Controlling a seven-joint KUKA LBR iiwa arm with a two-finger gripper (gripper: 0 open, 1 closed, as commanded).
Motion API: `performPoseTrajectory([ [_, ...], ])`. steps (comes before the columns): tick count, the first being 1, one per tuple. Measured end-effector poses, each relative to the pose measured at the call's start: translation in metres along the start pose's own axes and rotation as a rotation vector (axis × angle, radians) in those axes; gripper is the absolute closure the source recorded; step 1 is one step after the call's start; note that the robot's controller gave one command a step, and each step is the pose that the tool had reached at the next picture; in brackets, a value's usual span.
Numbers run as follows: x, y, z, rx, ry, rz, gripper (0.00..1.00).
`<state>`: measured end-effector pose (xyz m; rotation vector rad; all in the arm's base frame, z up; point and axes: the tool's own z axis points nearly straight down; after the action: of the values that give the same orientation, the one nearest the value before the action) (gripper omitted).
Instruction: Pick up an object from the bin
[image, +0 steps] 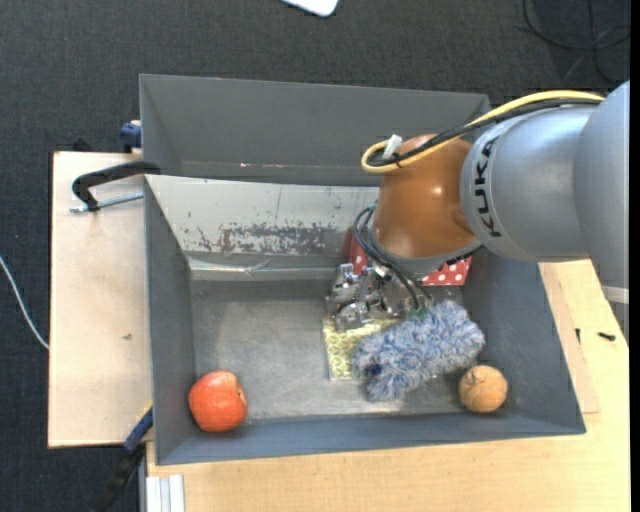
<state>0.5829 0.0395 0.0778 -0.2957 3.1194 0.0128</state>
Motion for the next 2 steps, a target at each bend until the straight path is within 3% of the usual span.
performPoseTrajectory([
  [1,0.001,-0.003,-0.04,0.005,0.007,0.006,1.0],
  [2,-0.002,-0.003,-0.124,0.007,-0.001,0.008,0.0],
])
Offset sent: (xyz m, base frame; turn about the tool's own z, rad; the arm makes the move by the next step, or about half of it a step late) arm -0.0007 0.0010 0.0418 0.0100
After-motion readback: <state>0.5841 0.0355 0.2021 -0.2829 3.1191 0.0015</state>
